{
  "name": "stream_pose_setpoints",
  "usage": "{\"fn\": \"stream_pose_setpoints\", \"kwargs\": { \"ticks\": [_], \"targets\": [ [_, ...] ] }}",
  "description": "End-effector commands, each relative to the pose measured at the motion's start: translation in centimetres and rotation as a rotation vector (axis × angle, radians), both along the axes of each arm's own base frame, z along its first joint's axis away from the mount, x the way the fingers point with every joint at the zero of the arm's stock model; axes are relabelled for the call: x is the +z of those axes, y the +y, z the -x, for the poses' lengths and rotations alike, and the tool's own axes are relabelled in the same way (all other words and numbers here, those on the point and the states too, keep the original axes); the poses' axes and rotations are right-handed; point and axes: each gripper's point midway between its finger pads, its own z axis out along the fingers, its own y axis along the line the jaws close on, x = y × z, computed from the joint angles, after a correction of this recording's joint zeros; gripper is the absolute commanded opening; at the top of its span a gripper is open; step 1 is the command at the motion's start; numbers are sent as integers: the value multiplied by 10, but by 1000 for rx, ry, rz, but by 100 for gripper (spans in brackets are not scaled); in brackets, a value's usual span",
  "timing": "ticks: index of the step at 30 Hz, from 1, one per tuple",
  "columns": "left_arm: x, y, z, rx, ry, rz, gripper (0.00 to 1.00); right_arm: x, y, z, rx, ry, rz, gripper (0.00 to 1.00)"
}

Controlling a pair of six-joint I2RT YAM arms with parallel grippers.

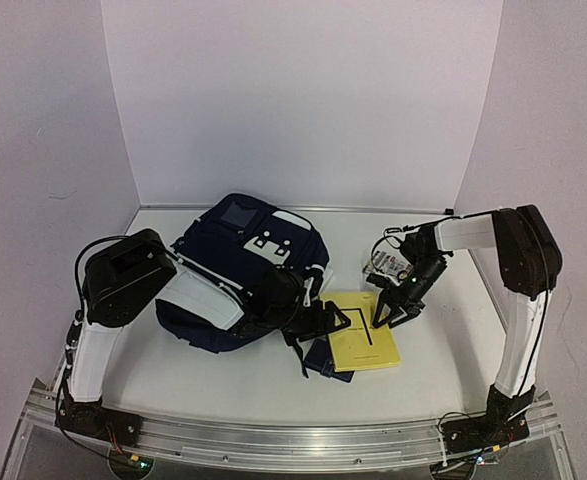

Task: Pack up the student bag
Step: Pick up the book from the center of the board.

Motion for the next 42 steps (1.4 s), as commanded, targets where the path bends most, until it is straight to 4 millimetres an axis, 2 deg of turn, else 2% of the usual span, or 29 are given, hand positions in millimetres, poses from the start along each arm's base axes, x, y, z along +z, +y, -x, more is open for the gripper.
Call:
{"fn": "stream_pose_setpoints", "kwargs": {
  "ticks": [1, 4, 7, 13, 17, 20, 24, 26, 29, 34, 38, 40, 42],
  "targets": [
    [30, -16, 0, -49, -40, 143, 65, -1, 17, 15, 18, 56, -79, 63],
    [44, -18, -2, -51, -71, 173, 56, 4, 21, 16, 23, 46, -98, 63],
    [59, -18, -3, -57, -104, 187, 43, 18, 25, 14, 31, 10, -133, 63],
    [88, -12, 0, -69, -162, 195, 13, 62, 25, 9, 60, -131, -177, 65],
    [114, -3, 8, -105, -221, 182, 1, 100, 17, 8, 100, -271, -161, 74],
    [137, 4, 24, -197, -291, 147, 0, 136, 10, 13, 146, -376, -155, 83],
    [144, 18, 48, -354, -336, 37, 0, 175, 4, 25, 210, -455, -169, 96],
    [153, 27, 69, -451, -350, 59, 0, 188, 2, 31, 221, -488, -174, 98],
    [161, 38, 90, -546, -348, 86, 0, 192, 7, 48, 303, -473, -197, 98],
    [182, 47, 112, -642, -361, 146, 1, 188, 30, 87, 462, -358, -254, 98],
    [198, 50, 123, -685, -386, 180, 3, 188, 44, 97, 519, -372, -259, 97],
    [203, 51, 128, -700, -395, 198, 4, 190, 49, 97, 520, -385, -272, 90],
    [211, 53, 132, -707, -414, 224, 4, 190, 54, 98, 524, -381, -287, 74]
  ]
}}
